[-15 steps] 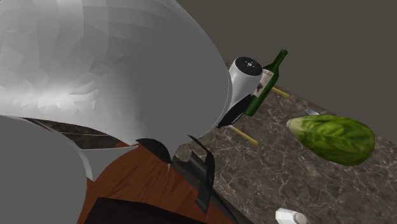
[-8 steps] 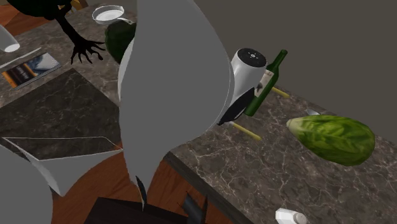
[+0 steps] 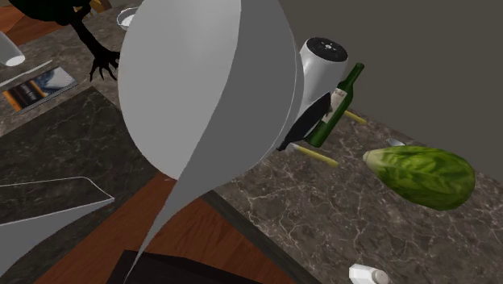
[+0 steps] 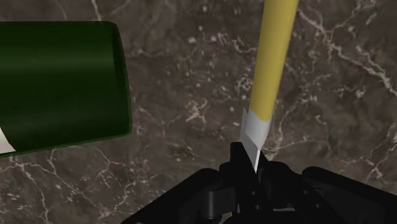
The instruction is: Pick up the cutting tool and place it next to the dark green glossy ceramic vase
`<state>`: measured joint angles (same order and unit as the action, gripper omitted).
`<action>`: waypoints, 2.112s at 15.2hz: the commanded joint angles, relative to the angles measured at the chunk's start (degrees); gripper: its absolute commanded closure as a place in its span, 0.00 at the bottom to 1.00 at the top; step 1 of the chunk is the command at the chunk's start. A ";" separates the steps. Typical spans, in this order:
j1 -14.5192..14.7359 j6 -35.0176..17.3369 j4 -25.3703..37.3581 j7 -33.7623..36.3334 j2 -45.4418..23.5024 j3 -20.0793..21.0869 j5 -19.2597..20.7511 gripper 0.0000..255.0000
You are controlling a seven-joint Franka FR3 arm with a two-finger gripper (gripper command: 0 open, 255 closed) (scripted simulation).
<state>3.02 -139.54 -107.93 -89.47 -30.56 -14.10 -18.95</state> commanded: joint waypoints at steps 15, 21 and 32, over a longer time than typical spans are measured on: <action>1.53 8.89 1.11 3.16 8.12 -2.31 3.94 1.00; 1.88 12.56 2.53 4.25 10.53 -2.89 5.25 1.00; 2.25 19.67 6.40 6.01 14.04 -3.61 7.21 1.00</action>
<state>5.22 -120.50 -101.73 -83.62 -16.96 -17.65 -11.94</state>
